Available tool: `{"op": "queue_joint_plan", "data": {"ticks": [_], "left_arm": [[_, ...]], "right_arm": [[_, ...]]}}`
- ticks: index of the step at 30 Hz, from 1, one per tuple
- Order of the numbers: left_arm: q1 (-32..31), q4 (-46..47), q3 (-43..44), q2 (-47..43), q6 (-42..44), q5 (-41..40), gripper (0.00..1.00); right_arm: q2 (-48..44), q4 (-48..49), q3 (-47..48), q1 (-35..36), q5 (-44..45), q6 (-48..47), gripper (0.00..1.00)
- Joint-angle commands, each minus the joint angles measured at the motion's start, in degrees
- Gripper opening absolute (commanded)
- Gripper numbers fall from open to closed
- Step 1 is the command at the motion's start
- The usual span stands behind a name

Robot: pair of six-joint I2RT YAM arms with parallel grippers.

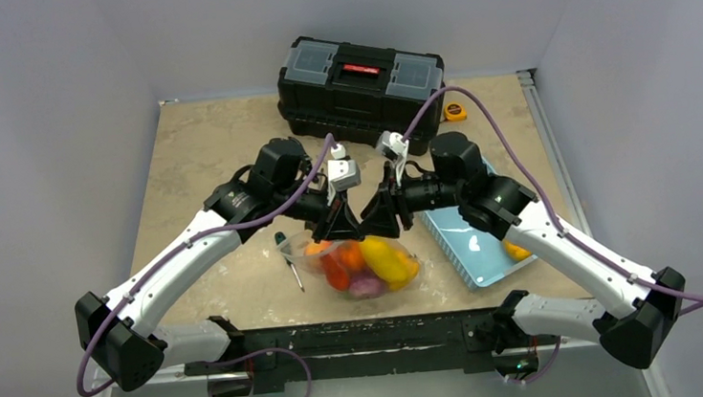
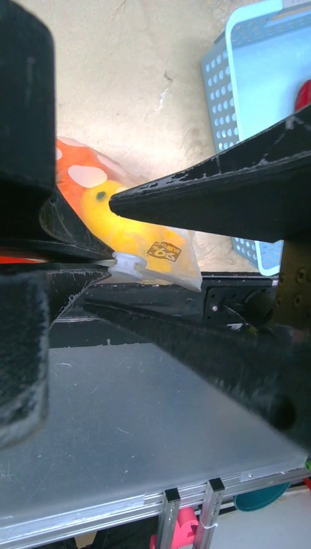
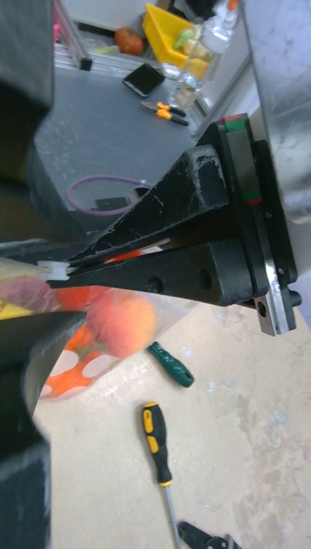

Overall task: Place the food in the zip-top bag and seal the zipper
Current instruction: Adjust the zipper food storage bag at the center of the board.

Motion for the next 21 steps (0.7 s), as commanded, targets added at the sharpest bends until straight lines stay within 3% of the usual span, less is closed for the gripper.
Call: {"op": "queue_joint_plan", "data": {"ticks": [1, 6, 11, 16, 21], "left_arm": [[-0.09, 5.55, 2.13, -1.17, -0.54, 2.14, 0.00], [-0.05, 5.59, 2.11, -0.92, -0.61, 2.12, 0.00], [-0.05, 5.60, 2.21, -0.56, -0.88, 2.30, 0.00], [-0.24, 5.44, 2.30, -0.71, -0.97, 2.30, 0.00], [-0.23, 5.42, 2.22, -0.81, -0.88, 2.21, 0.00]], "right_arm": [[-5.38, 6.05, -2.93, 0.63, 1.72, 6.23, 0.51], [-15.19, 9.73, -8.62, -1.53, 7.64, 13.08, 0.66], [-19.01, 11.95, -11.51, -2.56, 6.76, 16.02, 0.57], [-18.32, 13.49, -11.63, -2.62, 6.29, 16.42, 0.42], [-16.89, 14.77, -11.74, -2.58, 6.03, 16.52, 0.38]]}}
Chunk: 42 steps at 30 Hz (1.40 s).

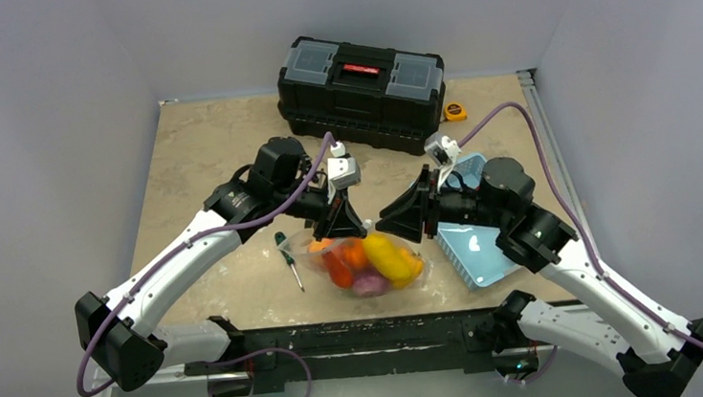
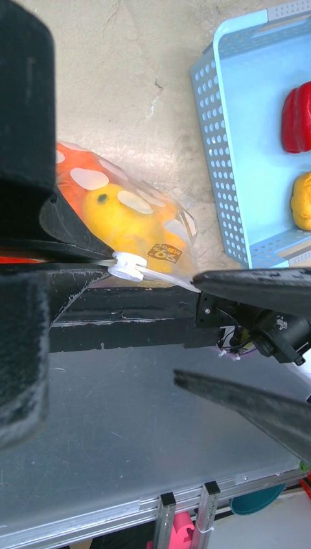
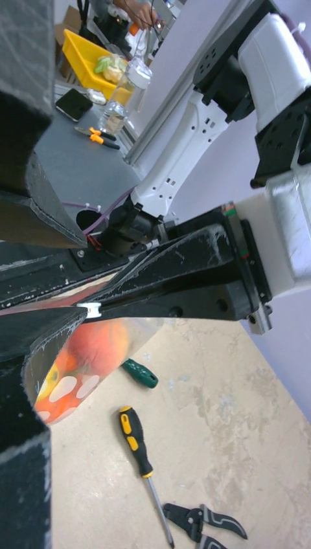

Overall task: Place the food in the zip-top bag and seal the zipper
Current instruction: Adjust the zipper food storage bag at the center of the board.

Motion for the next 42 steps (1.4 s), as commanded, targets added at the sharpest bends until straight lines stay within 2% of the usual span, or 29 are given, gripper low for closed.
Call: {"op": "queue_joint_plan", "data": {"ticks": [1, 6, 14, 17, 20, 23, 24, 28, 29, 30, 31, 33, 36, 40, 42], "left_arm": [[-0.20, 3.30, 2.22, -0.77, -0.42, 2.10, 0.00], [-0.20, 3.38, 2.30, -0.78, -0.42, 2.14, 0.00], [-0.26, 3.39, 2.30, -0.74, -0.48, 2.19, 0.00], [-0.25, 3.41, 2.30, -0.77, -0.43, 2.27, 0.00], [-0.26, 3.39, 2.35, -0.79, -0.58, 2.36, 0.00], [-0.20, 3.18, 2.76, -0.80, -0.86, 2.62, 0.00], [-0.17, 3.01, 3.18, -0.80, -1.17, 2.55, 0.05], [-0.04, 5.07, 2.24, -1.76, -2.89, 4.21, 0.53], [-0.05, 6.31, 1.63, -2.03, -3.74, 4.29, 0.62], [-0.03, 7.57, 1.14, -2.24, -4.83, 3.95, 0.67], [-0.03, 8.88, 0.80, -2.26, -5.00, 3.79, 0.68], [-0.03, 9.79, 0.64, -1.93, -6.93, 4.53, 0.66], [0.01, 10.50, 0.63, -1.28, -7.65, 5.30, 0.57], [-0.02, 11.13, 0.56, -0.77, -7.95, 5.35, 0.38], [0.05, 11.16, 0.70, -0.45, -8.15, 6.22, 0.32]], "right_arm": [[0.77, 3.20, -0.45, -0.16, 0.44, 0.80, 0.38], [1.89, 4.81, -2.03, -0.09, -0.38, 1.04, 0.36], [2.40, 4.80, -2.82, -0.07, -1.49, 0.79, 0.16], [2.37, 4.95, -2.90, -0.07, -1.25, 0.85, 0.14], [2.51, 5.27, -2.94, -0.07, -1.13, 1.07, 0.00], [2.65, 6.06, -3.10, -0.08, -1.07, 1.54, 0.00], [2.59, 6.24, -3.12, -0.07, -1.09, 1.62, 0.00], [2.01, 7.44, -3.52, -0.08, -0.77, 1.85, 0.00], [2.08, 7.80, -3.63, -0.11, -0.97, 1.96, 0.00], [2.18, 8.02, -3.69, -0.14, -1.17, 2.07, 0.00], [2.34, 8.26, -3.78, -0.10, -1.40, 2.17, 0.00], [2.63, 8.57, -3.97, -0.07, -1.78, 2.44, 0.00], [2.59, 8.58, -4.42, -0.09, -1.45, 2.56, 0.00], [2.01, 10.89, -5.15, -0.11, -1.81, 3.54, 0.00], [1.55, 10.98, -5.30, -0.11, -1.19, 3.46, 0.00]]}}
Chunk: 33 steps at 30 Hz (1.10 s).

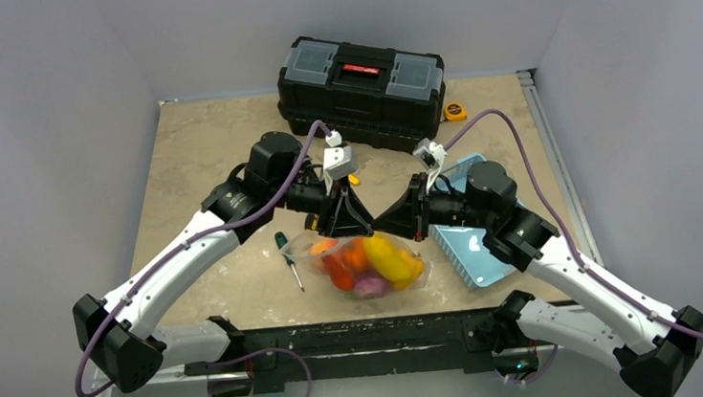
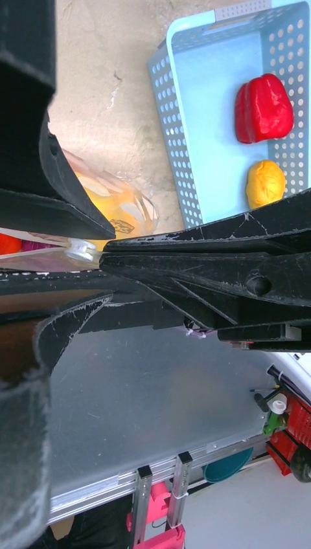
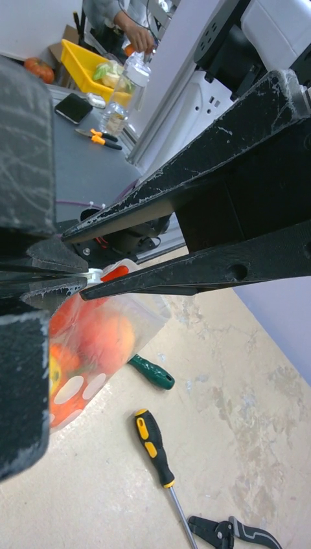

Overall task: Place the food in the zip-top bag and seal the zipper
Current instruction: Adjust the zipper food storage bag at the center of the board.

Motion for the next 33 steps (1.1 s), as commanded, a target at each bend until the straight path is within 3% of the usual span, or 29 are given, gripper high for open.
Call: {"op": "queue_joint_plan", "data": {"ticks": [1, 5, 11, 15, 18, 20, 28, 33], "left_arm": [[0.04, 3.12, 0.45, 0.20, -1.03, 2.81, 0.31], [0.06, 2.39, 0.66, 0.52, -0.66, 3.01, 0.29], [0.02, 0.28, 1.58, 1.52, 0.59, 4.17, 0.35], [0.00, 0.10, 1.69, 1.40, 0.96, 3.70, 0.23], [0.02, 0.19, 1.78, 1.19, 0.89, 2.60, 0.06], [-0.05, 0.49, 1.50, 0.54, 0.94, 1.17, 0.00], [0.02, -3.07, 2.30, -1.07, 3.93, -1.50, 0.00], [-0.50, -11.35, 4.94, -0.64, 7.97, -6.09, 0.00]], "right_arm": [[-1.75, 5.48, -0.16, -0.05, -0.43, 1.19, 0.00], [-2.25, 6.61, -0.32, 0.00, -0.54, 1.83, 0.00], [-3.20, 6.49, -0.15, -0.05, 0.77, 1.88, 0.00], [-3.47, 5.94, -0.17, -0.02, 1.02, 1.77, 0.00], [-3.27, 5.51, -0.29, -0.02, 1.21, 1.56, 0.00], [-3.52, 5.06, -0.57, -0.05, 1.93, 1.31, 0.00], [-8.02, 5.58, -3.34, 0.00, 15.42, 1.09, 0.00], [-10.31, 10.24, -6.58, -0.01, 20.48, 2.38, 0.00]]}}
